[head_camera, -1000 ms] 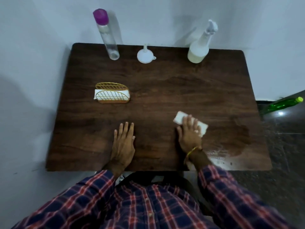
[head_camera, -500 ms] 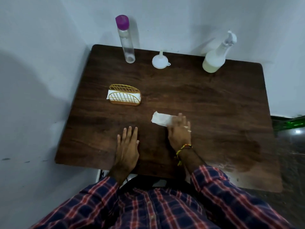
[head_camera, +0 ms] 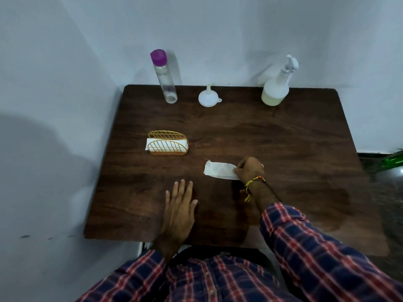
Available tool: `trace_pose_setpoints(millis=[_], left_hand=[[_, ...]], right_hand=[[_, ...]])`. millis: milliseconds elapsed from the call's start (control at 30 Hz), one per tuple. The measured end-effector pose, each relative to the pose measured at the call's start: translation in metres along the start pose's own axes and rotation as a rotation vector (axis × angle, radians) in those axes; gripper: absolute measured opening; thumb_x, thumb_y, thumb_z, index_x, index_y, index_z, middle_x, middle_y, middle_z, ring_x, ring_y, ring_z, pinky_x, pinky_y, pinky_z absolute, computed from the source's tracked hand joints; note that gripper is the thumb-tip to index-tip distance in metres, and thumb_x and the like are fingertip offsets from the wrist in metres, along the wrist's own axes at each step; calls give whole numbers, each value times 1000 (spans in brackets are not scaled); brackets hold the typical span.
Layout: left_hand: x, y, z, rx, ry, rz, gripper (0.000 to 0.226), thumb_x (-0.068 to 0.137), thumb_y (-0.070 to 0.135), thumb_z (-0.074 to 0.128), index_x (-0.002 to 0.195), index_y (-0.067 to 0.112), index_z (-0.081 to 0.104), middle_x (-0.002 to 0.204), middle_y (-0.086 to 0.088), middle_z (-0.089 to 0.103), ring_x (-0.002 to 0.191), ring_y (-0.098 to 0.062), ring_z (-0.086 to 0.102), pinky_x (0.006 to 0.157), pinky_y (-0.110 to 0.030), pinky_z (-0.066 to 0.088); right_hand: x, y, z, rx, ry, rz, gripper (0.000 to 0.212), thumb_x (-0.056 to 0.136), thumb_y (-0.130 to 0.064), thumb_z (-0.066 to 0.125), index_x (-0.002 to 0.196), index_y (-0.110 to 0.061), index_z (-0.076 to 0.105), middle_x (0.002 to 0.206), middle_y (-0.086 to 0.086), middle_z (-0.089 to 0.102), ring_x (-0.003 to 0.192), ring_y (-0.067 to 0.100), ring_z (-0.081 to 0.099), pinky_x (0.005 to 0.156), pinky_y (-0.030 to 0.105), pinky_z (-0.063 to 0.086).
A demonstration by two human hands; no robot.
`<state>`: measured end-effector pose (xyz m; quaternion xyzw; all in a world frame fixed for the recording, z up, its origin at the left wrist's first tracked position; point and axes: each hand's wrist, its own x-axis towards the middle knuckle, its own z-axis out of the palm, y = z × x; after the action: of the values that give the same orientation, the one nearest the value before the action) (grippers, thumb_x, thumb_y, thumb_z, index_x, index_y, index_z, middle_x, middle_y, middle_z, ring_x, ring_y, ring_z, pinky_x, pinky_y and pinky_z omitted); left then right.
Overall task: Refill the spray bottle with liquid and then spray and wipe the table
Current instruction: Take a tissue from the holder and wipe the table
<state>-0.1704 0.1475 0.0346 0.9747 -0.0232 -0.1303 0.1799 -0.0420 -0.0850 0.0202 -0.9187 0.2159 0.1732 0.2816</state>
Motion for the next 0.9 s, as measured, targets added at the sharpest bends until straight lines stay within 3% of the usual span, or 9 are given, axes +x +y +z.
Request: trace_pose_setpoints(millis=[233,467,600,767,900], left_hand=[[15,8,-25,-31,-34,25,55,105,37,26,155,22,13,164,-3,8,151,-19,-4,122,-41,-3],[32,15,-30,-117,-76,44,55,104,38,28,155,23,13,164,-3,7,151,-20,-3,121,-42,-3],[40,37,-14,-153,-149,81,56,104,38,30,155,22,15,164,-4,8,151,-21,-2,122,-42,-2],[49,97,4,-138,-270,186,58,103,37,36,155,21,16,164,-5,9,151,-22,0,122,-41,1],[55,161,12,-87,-364,268,61,102,35,41,155,21,15,164,-4,9,151,-22,1,122,-40,1]], right_hand=[[-34,-29,-6,126,74,-88,16,81,-9,67,93,-20,64,104,9,72,101,29,66,80,30,49],[-75,-41,-34,290,204,-226,17,81,-5,70,94,-17,67,90,0,70,90,21,68,78,28,53],[-102,-14,-68,450,220,-224,25,80,-2,75,91,-22,65,86,0,68,83,20,68,74,37,60],[-134,45,-124,679,301,-175,26,81,8,75,95,-14,68,86,1,70,72,-1,65,66,16,56],[-141,109,-156,868,405,-50,25,82,5,75,95,-17,70,90,9,73,81,19,69,76,42,61]])
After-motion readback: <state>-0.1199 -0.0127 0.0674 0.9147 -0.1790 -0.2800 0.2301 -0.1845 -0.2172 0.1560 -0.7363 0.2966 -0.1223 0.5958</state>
